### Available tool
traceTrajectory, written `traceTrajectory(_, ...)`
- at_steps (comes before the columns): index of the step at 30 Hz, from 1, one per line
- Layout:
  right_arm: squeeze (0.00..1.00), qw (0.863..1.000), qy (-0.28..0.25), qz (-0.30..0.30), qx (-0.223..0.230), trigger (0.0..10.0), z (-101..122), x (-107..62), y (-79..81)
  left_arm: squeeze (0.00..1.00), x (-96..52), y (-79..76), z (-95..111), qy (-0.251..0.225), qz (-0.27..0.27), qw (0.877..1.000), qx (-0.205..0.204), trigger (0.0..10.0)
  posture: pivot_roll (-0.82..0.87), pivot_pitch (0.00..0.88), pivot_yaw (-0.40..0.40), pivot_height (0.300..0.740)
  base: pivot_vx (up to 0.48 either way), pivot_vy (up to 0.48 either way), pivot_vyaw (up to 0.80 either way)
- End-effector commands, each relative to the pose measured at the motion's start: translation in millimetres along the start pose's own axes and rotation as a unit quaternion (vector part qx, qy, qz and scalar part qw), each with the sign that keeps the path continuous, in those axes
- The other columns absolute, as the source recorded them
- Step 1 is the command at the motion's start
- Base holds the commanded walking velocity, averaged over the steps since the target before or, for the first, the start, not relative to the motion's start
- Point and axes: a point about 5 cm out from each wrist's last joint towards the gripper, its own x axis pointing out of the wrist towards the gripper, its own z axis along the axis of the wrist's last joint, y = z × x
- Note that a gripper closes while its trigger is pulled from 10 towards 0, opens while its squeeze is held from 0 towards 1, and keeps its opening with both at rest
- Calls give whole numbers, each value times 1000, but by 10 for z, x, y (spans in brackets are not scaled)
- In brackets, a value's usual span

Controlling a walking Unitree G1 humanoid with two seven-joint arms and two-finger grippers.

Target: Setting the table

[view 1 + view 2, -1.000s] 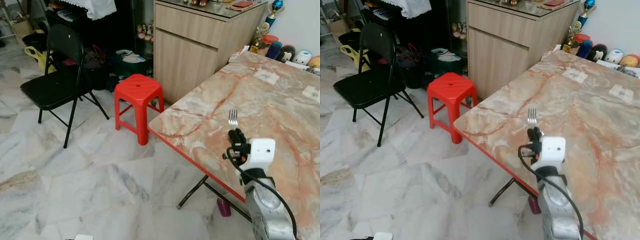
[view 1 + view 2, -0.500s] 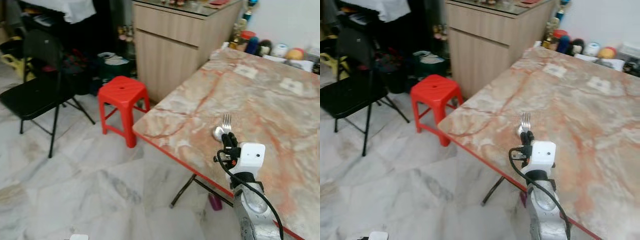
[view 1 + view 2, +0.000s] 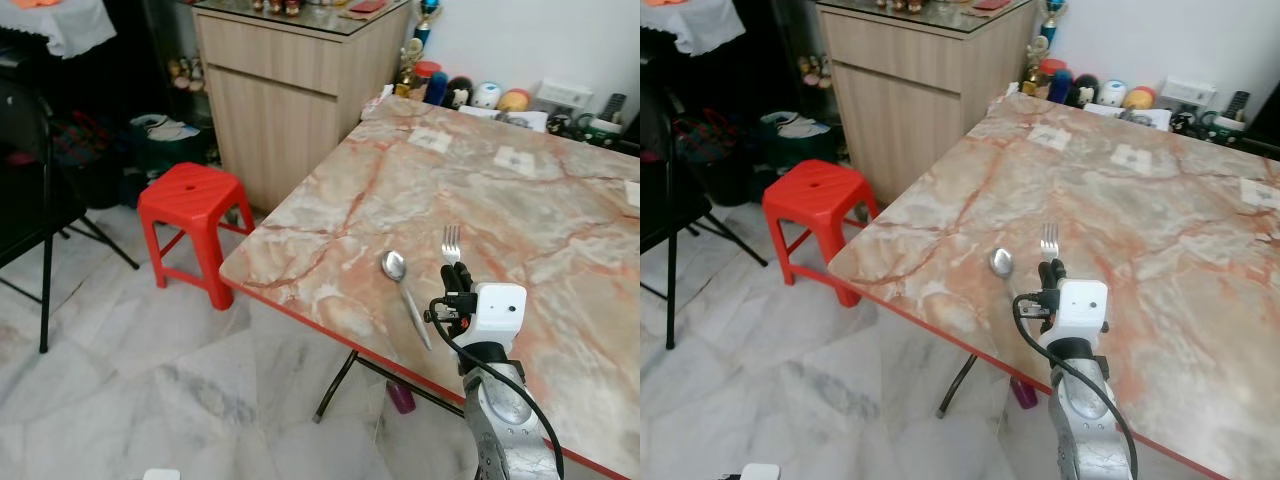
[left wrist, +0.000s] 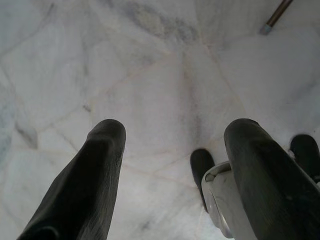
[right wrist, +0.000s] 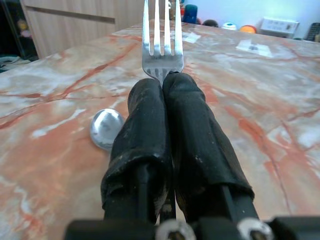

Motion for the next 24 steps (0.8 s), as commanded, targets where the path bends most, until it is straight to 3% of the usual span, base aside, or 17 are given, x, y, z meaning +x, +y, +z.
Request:
traceTrajectory(1, 0, 1000, -16, -5, -3, 10000, 64, 8, -21, 0, -20, -20, -61, 11, -3, 1000, 15, 10000, 5, 33, -26, 740, 0, 0, -800)
traceTrajectory(6, 0, 1000, -17, -8, -5, 10000, 75, 21, -43, 0, -21, -16, -66, 12, 1, 1000, 0, 10000, 4, 46, -27, 740, 0, 0, -800)
traceTrajectory(24, 0, 1000, -14, -10, -4, 10000, 73, 37, -27, 0, -25, 29, -63, 9, 13, 1000, 14, 10000, 14, 81, -38, 740, 0, -27, -800)
